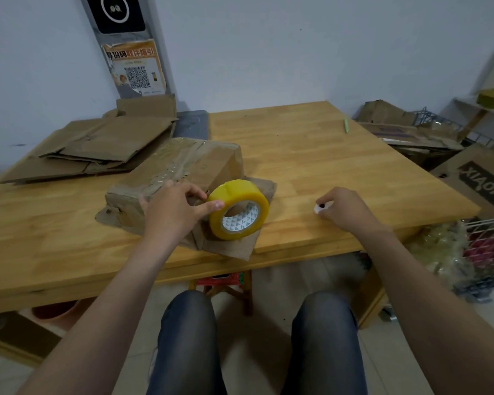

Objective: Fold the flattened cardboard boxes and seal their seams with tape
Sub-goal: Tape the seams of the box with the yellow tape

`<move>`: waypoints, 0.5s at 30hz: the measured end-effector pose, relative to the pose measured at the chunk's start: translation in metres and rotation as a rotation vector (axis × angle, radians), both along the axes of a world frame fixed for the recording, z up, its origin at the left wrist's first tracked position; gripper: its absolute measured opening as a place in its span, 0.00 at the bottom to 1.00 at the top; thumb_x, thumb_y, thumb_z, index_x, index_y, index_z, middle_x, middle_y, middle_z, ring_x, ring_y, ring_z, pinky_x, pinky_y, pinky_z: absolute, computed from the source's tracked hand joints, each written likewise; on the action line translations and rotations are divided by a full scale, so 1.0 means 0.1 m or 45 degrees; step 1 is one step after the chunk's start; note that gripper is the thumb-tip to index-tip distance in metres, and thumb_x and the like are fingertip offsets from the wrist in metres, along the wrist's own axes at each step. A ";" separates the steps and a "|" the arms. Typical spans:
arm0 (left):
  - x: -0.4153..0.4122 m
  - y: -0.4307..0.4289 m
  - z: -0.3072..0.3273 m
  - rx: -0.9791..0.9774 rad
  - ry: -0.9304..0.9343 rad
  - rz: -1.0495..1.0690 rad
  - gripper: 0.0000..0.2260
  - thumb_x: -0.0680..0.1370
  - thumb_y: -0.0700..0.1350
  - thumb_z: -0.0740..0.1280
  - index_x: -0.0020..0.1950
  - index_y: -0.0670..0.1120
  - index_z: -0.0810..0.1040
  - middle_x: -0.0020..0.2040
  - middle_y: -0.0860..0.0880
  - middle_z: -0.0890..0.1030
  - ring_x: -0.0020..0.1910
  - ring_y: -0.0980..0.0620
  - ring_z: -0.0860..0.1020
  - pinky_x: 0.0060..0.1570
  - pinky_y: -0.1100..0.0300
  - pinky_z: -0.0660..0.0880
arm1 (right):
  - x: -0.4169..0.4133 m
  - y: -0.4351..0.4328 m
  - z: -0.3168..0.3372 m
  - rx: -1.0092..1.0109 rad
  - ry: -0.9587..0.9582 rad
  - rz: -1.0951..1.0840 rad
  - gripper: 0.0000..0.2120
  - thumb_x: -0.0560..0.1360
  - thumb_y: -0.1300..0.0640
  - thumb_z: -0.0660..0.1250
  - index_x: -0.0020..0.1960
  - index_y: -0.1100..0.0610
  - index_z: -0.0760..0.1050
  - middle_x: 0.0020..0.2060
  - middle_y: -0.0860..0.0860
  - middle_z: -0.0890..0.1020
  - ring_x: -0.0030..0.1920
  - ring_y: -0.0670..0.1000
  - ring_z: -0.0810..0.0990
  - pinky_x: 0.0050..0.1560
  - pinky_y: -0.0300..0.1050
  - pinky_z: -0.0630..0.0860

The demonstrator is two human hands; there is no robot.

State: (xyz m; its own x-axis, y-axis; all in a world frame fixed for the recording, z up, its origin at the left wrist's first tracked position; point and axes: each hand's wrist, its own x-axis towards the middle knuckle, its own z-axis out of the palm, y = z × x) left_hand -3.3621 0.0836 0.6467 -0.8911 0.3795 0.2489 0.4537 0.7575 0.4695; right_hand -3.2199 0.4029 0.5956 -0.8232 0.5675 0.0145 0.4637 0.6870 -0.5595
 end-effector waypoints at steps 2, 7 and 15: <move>-0.01 -0.01 0.00 0.004 -0.029 -0.020 0.25 0.62 0.81 0.62 0.43 0.63 0.78 0.54 0.57 0.79 0.64 0.50 0.77 0.71 0.27 0.57 | -0.01 -0.05 -0.02 -0.056 0.047 0.081 0.14 0.76 0.58 0.75 0.61 0.57 0.83 0.56 0.51 0.81 0.57 0.54 0.79 0.55 0.46 0.75; 0.03 -0.01 0.00 -0.191 0.039 -0.117 0.26 0.72 0.76 0.58 0.67 0.70 0.74 0.59 0.53 0.72 0.64 0.47 0.74 0.70 0.25 0.55 | -0.07 -0.12 -0.06 -0.037 -0.017 0.103 0.22 0.77 0.56 0.74 0.69 0.61 0.78 0.59 0.55 0.81 0.61 0.54 0.78 0.55 0.41 0.70; 0.02 -0.08 0.04 -0.332 -0.048 -0.293 0.29 0.73 0.76 0.50 0.74 0.72 0.62 0.58 0.53 0.61 0.63 0.44 0.73 0.68 0.22 0.58 | -0.15 -0.23 0.10 0.010 -0.170 -0.065 0.13 0.71 0.51 0.79 0.51 0.57 0.85 0.50 0.51 0.83 0.55 0.54 0.80 0.48 0.45 0.72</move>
